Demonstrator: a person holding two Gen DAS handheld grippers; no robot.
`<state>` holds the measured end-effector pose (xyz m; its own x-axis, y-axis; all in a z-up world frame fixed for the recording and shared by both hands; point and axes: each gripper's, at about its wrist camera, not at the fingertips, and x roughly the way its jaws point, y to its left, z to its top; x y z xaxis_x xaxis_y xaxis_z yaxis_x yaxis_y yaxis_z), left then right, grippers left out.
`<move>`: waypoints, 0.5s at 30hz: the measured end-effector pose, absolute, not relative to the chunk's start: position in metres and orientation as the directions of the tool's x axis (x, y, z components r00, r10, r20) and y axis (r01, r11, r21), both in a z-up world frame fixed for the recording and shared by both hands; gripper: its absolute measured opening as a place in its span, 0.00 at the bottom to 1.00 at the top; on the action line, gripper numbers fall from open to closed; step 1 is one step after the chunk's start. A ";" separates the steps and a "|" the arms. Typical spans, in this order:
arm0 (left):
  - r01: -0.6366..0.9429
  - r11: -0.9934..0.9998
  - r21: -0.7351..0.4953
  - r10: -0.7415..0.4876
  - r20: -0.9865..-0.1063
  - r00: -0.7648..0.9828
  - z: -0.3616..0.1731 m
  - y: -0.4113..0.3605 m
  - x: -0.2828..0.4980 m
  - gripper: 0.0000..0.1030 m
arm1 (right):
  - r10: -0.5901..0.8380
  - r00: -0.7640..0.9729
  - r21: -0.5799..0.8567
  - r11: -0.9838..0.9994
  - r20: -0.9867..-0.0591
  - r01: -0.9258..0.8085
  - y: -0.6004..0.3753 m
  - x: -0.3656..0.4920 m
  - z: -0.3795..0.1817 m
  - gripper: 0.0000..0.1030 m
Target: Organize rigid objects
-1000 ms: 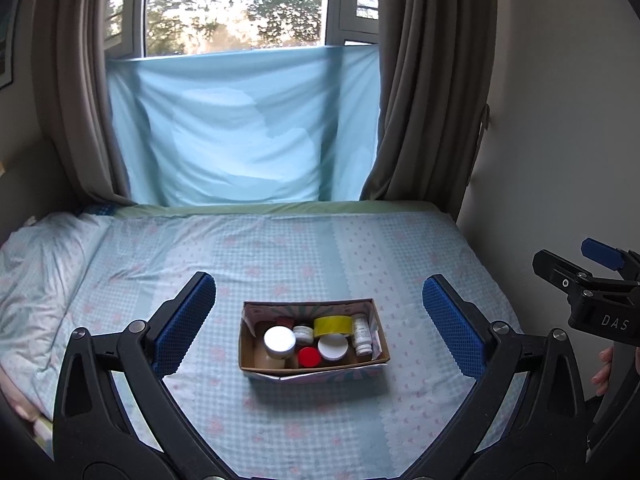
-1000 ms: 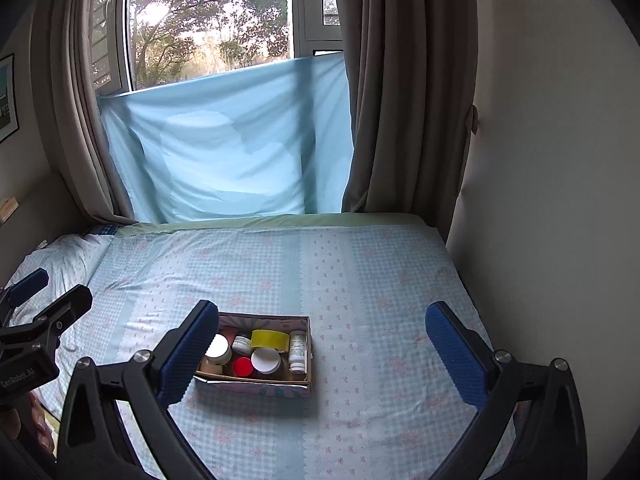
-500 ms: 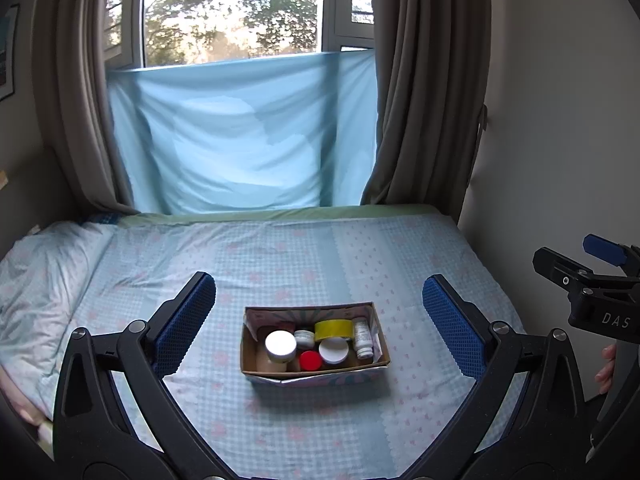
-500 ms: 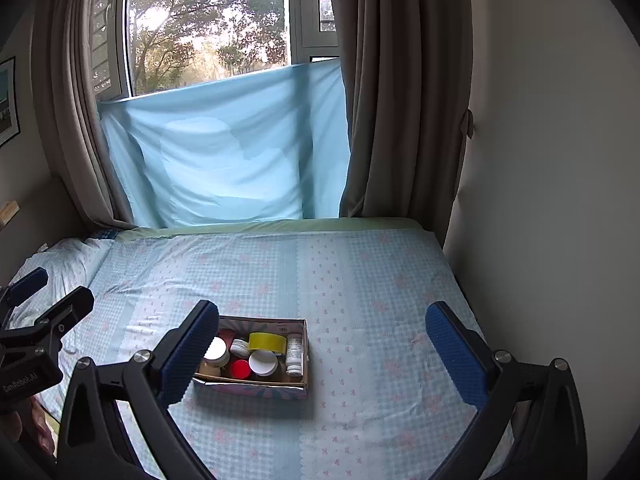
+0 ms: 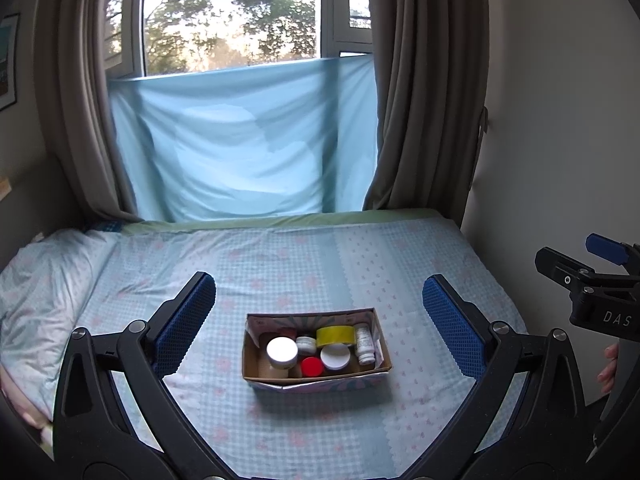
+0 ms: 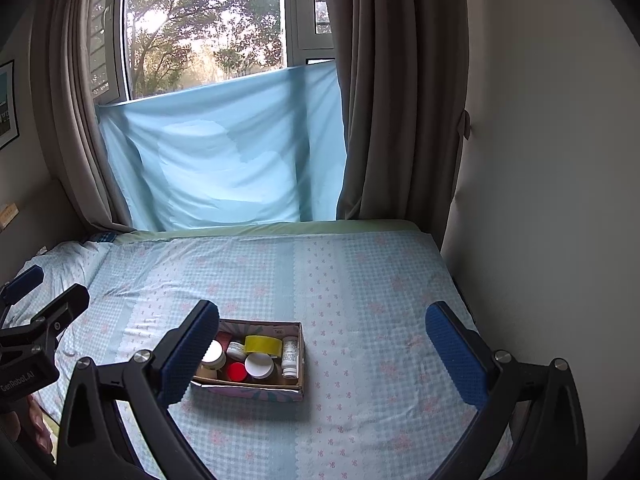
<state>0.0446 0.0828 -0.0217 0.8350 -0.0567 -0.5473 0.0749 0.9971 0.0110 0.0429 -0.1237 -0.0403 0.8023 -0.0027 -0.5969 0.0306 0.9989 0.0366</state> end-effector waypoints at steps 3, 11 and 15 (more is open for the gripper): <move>0.075 0.997 0.007 -0.058 -0.545 0.836 -0.021 0.082 0.045 1.00 | -0.003 0.804 0.038 0.999 -0.595 0.032 -0.125 0.042 -0.040 1.00; 0.080 0.997 0.019 -0.057 -0.540 0.840 -0.021 0.082 0.046 1.00 | -0.007 0.801 0.043 0.998 -0.598 0.040 -0.129 0.045 -0.041 1.00; 0.080 0.997 0.010 -0.062 -0.542 0.838 -0.020 0.084 0.049 1.00 | -0.008 0.805 0.041 0.998 -0.593 0.040 -0.128 0.045 -0.038 1.00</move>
<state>0.0488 0.0839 -0.0202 0.8379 -0.0615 -0.5424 0.0799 0.9968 0.0103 0.0455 -0.1276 -0.0377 0.8049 -0.0084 -0.5933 0.0403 0.9984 0.0405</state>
